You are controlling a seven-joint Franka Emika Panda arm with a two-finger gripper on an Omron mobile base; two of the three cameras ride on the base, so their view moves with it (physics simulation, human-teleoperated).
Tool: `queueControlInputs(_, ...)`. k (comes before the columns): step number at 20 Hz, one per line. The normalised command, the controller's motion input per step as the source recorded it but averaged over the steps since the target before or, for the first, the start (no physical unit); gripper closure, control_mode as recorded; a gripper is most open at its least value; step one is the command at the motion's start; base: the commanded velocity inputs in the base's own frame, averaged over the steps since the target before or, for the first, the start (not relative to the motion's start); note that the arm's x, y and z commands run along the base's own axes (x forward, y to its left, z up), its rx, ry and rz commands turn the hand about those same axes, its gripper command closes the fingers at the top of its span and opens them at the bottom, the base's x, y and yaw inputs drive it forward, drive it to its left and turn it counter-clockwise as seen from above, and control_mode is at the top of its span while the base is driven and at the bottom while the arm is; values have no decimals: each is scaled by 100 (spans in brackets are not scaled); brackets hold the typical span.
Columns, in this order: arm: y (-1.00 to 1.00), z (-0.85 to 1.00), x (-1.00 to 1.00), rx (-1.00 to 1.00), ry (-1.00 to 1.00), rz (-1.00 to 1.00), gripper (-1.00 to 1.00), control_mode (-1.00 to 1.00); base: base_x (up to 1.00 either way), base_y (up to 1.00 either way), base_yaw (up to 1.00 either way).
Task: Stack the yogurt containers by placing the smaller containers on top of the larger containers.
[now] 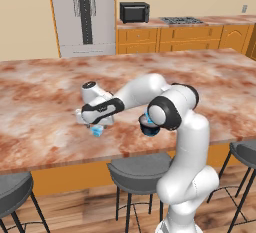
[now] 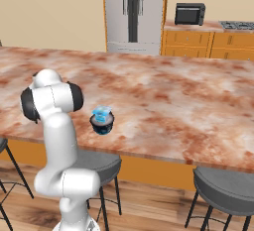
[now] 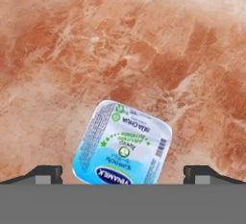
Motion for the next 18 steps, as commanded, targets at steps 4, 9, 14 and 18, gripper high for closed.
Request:
queueControlInputs(4,5,-13,5,0,0,0,-100,-100,0,0,0)
queueControlInputs(9,0,-12,1,0,0,0,-100,-100,0,0,0)
queueControlInputs(14,0,-5,0,0,0,0,-100,-100,0,0,0)
queueControlInputs(18,0,-3,0,0,0,0,-100,-100,0,0,0)
